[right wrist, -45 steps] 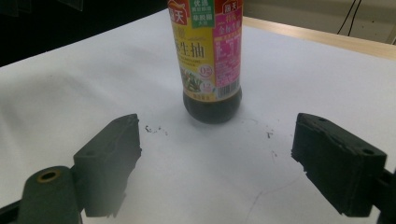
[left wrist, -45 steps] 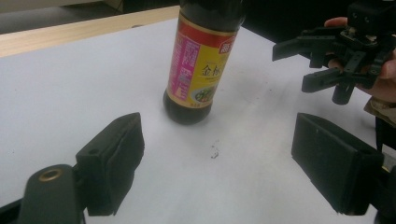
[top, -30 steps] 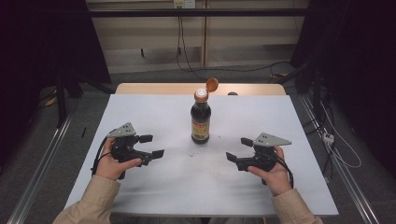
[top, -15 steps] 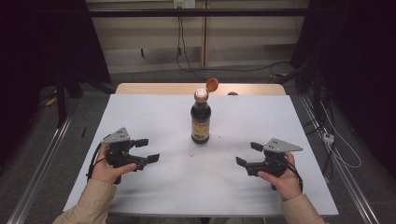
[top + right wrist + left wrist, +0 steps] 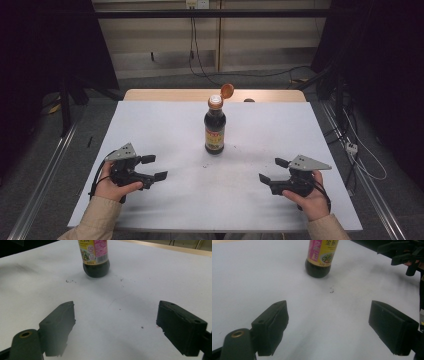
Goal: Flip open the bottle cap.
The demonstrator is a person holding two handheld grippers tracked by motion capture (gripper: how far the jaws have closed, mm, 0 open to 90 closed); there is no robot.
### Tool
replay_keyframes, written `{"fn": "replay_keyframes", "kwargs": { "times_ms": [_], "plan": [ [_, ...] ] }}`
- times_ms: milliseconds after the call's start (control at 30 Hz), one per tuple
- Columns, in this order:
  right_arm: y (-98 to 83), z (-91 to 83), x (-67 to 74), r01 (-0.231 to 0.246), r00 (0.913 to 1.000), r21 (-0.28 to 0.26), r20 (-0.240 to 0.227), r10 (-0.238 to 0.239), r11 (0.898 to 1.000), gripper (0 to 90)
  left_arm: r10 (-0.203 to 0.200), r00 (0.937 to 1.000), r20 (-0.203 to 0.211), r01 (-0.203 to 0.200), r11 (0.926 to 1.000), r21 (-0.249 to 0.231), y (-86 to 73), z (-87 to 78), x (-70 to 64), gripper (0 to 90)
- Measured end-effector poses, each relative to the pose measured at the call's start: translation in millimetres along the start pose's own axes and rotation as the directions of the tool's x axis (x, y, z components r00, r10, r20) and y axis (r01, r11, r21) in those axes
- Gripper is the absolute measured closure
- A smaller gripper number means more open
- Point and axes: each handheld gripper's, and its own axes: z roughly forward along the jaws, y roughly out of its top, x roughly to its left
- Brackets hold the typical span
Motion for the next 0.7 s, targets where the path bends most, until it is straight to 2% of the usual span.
{"fn": "replay_keyframes", "kwargs": {
  "times_ms": [300, 533, 700],
  "plan": [
    [-5.1, -11.4, -7.1, -0.02, 0.9996, -0.012, 0.019, 0.02, 1.0, 15.2, -0.002, 0.9998, -0.019, 0.002, 0.9999, -0.011, -8.6, -6.9, 5.3, 15.7],
    [-5.8, -10.6, -4.9, -0.005, 0.9998, -0.007, 0.017, 0.005, 1.0, 15.0, -0.003, 0.9997, -0.024, 0.003, 1.0, 0.008, -13.9, -6.1, 6.2, 15.0],
    [-6.4, -10.5, -4.7, -0.001, 0.9998, -0.007, 0.02, 0.001, 1.0, 15.0, -0.003, 0.9995, -0.031, 0.003, 1.0, -0.002, -15.0, -7.9, 6.7, 15.1]
  ]
}}
